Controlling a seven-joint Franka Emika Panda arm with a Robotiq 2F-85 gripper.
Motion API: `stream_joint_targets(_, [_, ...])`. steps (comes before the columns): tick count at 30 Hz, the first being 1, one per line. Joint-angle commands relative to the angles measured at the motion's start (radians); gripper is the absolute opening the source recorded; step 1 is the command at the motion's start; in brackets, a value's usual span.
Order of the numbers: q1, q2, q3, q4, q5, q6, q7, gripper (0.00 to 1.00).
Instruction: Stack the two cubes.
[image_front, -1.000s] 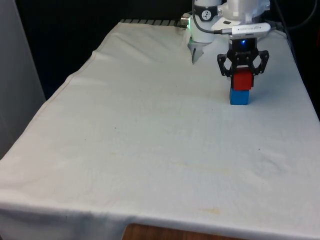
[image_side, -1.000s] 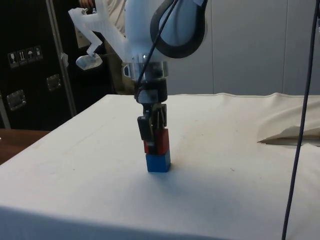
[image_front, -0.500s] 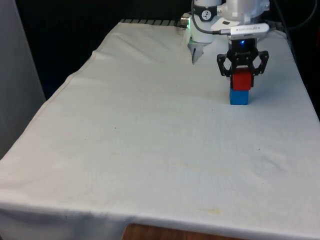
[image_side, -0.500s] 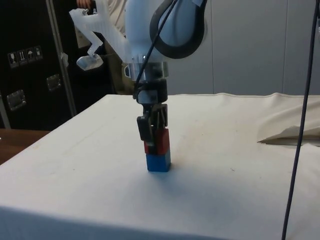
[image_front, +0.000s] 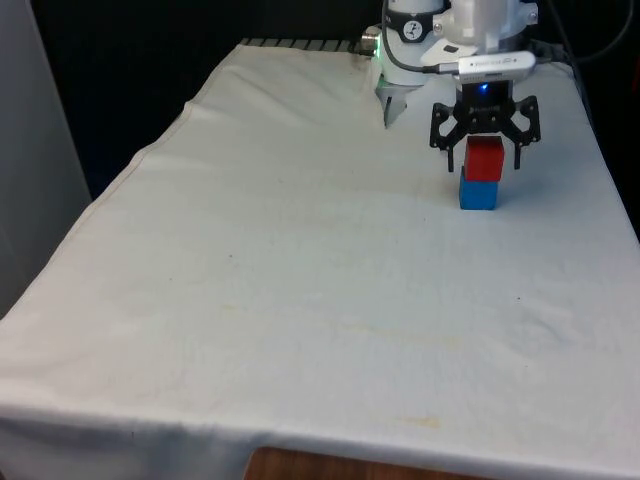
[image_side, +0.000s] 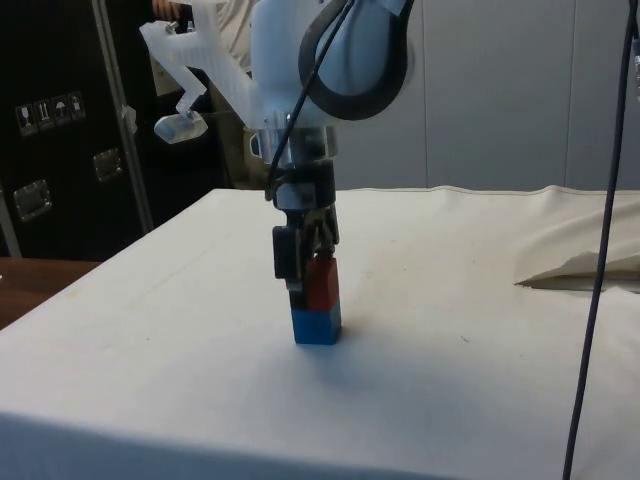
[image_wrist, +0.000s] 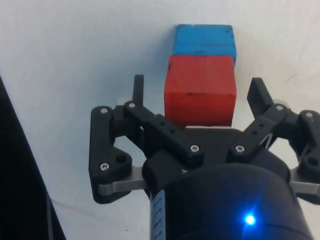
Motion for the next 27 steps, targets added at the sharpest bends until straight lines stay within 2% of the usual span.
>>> stream_joint_targets(1, [-0.004, 0.001, 0.006, 0.001, 0.014, 0.005, -0.006, 1.00])
stream_joint_targets(4, [-0.002, -0.019, 0.003, 0.002, 0.007, -0.020, 0.001, 1.00])
stream_joint_targets(5, [0.000, -0.006, 0.000, 0.003, 0.001, -0.005, 0.000, 1.00])
stream_joint_targets(11, [-0.001, -0.076, -0.001, 0.006, 0.004, -0.087, 0.011, 1.00])
stream_joint_targets(22, [0.000, -0.160, -0.002, 0.017, 0.000, -0.182, 0.022, 1.00])
stream_joint_targets(23, [0.000, -0.149, -0.002, 0.015, 0.001, -0.165, 0.017, 1.00])
stream_joint_targets(24, [0.000, -0.173, -0.003, 0.020, -0.001, -0.197, 0.023, 1.00])
stream_joint_targets(27, [0.000, -0.198, -0.003, 0.023, -0.001, -0.222, 0.022, 1.00])
